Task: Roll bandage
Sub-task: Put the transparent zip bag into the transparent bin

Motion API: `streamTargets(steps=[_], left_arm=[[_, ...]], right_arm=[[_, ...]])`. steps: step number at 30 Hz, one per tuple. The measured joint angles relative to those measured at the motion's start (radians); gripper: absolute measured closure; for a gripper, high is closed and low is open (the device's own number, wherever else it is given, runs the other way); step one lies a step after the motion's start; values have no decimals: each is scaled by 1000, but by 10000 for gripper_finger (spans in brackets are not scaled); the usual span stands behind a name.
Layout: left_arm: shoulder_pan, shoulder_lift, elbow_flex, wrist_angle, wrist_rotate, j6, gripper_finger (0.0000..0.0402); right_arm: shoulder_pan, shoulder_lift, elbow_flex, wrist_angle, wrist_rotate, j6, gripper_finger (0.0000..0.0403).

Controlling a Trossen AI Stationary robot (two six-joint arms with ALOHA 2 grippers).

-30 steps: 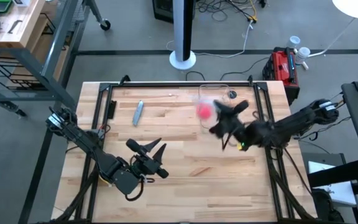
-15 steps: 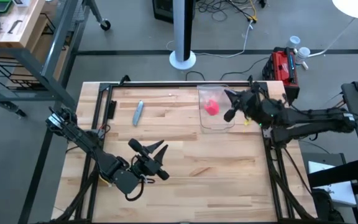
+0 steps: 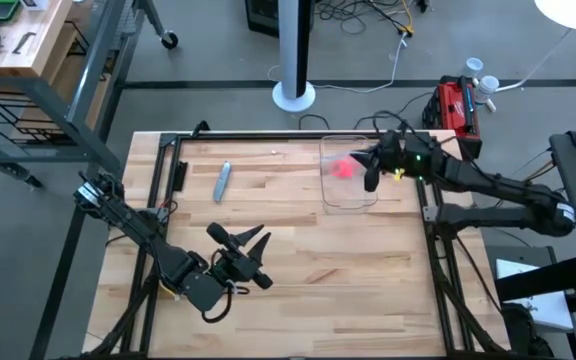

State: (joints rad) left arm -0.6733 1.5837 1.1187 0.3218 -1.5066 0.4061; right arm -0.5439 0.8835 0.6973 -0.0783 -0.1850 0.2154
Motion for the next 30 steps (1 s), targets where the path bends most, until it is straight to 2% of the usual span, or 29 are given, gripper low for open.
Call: streamTargets(steps=[3,8,11,15,20,30], left_arm=[[0,0,0,0,0,0,304],[1,0,0,0,0,0,314],[1,0,0,0,0,0,319],[1,0,0,0,0,0,323],[4,0,0,0,-1,0,322],[9,0,0,0,6,3,307]], right_arm=[[-69,21,-22,72,-138,14,403],[-180,51,-118,340,-392,114,403],[-241,78,-198,494,-488,198,403],[-301,112,-287,670,-555,299,403],[-350,153,-353,802,-600,374,403],[-409,237,-397,826,-609,364,403]])
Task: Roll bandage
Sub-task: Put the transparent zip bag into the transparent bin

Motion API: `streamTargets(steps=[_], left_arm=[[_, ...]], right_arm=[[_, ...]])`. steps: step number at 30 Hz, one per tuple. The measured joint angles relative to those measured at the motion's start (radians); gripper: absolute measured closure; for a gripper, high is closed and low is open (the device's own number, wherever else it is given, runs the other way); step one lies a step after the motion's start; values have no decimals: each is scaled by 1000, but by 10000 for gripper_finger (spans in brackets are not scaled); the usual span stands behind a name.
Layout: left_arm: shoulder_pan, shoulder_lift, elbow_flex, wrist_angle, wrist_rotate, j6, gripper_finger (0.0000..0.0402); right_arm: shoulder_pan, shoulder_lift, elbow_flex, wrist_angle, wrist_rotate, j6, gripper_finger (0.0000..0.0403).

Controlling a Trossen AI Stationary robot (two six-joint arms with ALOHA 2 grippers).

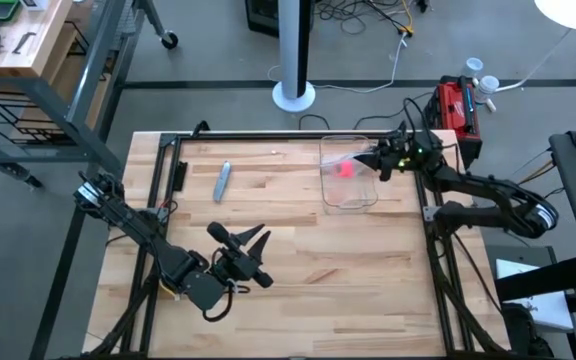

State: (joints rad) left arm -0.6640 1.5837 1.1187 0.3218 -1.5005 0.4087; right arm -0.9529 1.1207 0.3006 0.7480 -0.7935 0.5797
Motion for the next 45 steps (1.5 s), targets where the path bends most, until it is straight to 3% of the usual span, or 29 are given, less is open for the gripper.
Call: streamTargets(steps=[11,17,21,26,30,40,45], left_arm=[[1,0,0,0,1,-2,318],[2,0,0,0,2,-2,324],[2,0,0,0,2,-2,318],[5,0,0,0,2,-2,309],[6,0,0,0,2,-2,304],[7,0,0,0,2,-3,315],[7,0,0,0,2,-3,322]], right_arm=[[-3,156,0,-11,8,-24,398],[-4,195,0,-22,135,3,351],[-3,204,12,-84,158,-14,306],[-3,184,92,-316,177,-75,244],[-1,156,184,-557,251,-151,210],[0,96,419,-976,375,-310,203],[26,97,516,-1169,601,-414,203]])
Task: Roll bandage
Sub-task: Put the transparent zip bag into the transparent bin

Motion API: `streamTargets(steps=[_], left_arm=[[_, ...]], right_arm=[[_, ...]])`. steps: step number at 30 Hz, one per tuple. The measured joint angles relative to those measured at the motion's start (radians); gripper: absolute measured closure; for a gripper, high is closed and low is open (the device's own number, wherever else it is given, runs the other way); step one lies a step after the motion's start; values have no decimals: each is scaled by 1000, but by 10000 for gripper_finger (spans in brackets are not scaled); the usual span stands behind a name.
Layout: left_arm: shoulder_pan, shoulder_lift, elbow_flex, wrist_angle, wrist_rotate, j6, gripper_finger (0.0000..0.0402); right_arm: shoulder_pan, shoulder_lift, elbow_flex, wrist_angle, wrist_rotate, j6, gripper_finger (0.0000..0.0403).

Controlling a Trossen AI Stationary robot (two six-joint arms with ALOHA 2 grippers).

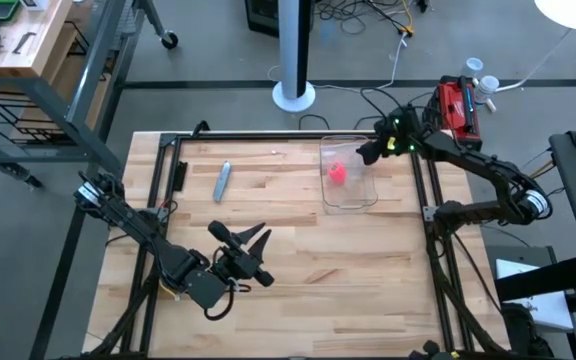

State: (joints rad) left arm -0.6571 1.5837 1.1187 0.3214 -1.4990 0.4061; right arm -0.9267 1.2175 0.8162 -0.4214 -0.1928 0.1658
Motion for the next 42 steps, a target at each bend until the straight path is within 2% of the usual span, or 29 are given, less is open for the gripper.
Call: streamTargets(steps=[5,8,12,15,17,22,26,28,35,42], left_arm=[[0,0,0,0,0,0,323],[0,0,0,0,0,0,318],[1,0,0,-1,0,0,311],[4,0,0,-5,-1,0,307],[5,0,0,-7,0,0,306],[7,0,0,-8,0,0,312],[7,0,-1,-9,0,0,321],[7,0,-1,-9,0,0,324],[7,0,-1,-9,21,-7,317],[7,0,-1,-10,21,-6,310]], right_arm=[[49,-27,30,19,175,-37,203],[80,-66,42,85,213,-62,204],[122,-116,49,167,164,-105,204],[157,-113,45,162,89,-115,206],[187,-91,36,146,86,-115,219],[244,27,10,171,180,-101,298],[262,113,10,196,186,-101,370],[267,150,10,219,187,-98,394],[268,262,10,237,189,-85,399],[274,341,13,245,46,-80,402]])
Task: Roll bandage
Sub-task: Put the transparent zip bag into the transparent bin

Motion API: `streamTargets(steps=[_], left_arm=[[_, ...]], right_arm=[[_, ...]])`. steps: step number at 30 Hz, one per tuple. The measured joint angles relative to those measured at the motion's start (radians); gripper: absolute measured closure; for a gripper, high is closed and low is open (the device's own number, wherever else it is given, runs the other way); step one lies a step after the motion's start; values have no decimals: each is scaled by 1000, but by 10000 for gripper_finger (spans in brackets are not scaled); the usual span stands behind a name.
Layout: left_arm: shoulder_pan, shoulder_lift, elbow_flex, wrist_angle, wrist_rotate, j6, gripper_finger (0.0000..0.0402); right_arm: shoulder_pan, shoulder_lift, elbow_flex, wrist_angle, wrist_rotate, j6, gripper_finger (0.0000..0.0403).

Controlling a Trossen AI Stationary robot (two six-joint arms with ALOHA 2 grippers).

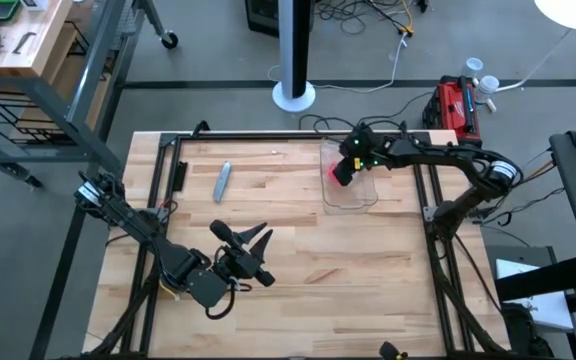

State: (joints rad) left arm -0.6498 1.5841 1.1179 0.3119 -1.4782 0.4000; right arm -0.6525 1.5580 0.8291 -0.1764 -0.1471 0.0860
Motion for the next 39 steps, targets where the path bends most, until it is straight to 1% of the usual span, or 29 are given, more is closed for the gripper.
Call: streamTargets(steps=[2,4,7,10,12,15,18,20,23,27,34,39], left_arm=[[0,0,0,0,0,1,311],[0,0,0,-1,1,2,314],[0,0,0,-7,1,2,320],[0,0,0,-10,2,2,324],[2,0,0,-10,2,2,324],[3,0,0,-10,3,1,321],[3,0,-1,-12,3,0,318],[3,0,-1,-14,3,-4,317],[4,0,-1,-16,4,-7,320],[4,0,-1,-17,4,-19,324],[4,0,-2,-19,4,-20,318],[4,0,-2,-22,4,-21,314]], right_arm=[[5,1,0,-6,-56,0,402],[14,-10,0,-28,-90,5,402],[22,-36,14,-128,-108,26,403],[24,-64,51,-251,-103,31,403],[28,-82,77,-286,-66,33,403],[38,-114,104,-285,-9,50,403],[49,-132,128,-216,42,50,403],[52,-128,134,-180,44,49,403],[60,-101,131,-147,51,48,403],[79,-37,122,-148,89,47,403],[101,83,117,-138,189,42,403],[101,126,118,-106,249,19,403]])
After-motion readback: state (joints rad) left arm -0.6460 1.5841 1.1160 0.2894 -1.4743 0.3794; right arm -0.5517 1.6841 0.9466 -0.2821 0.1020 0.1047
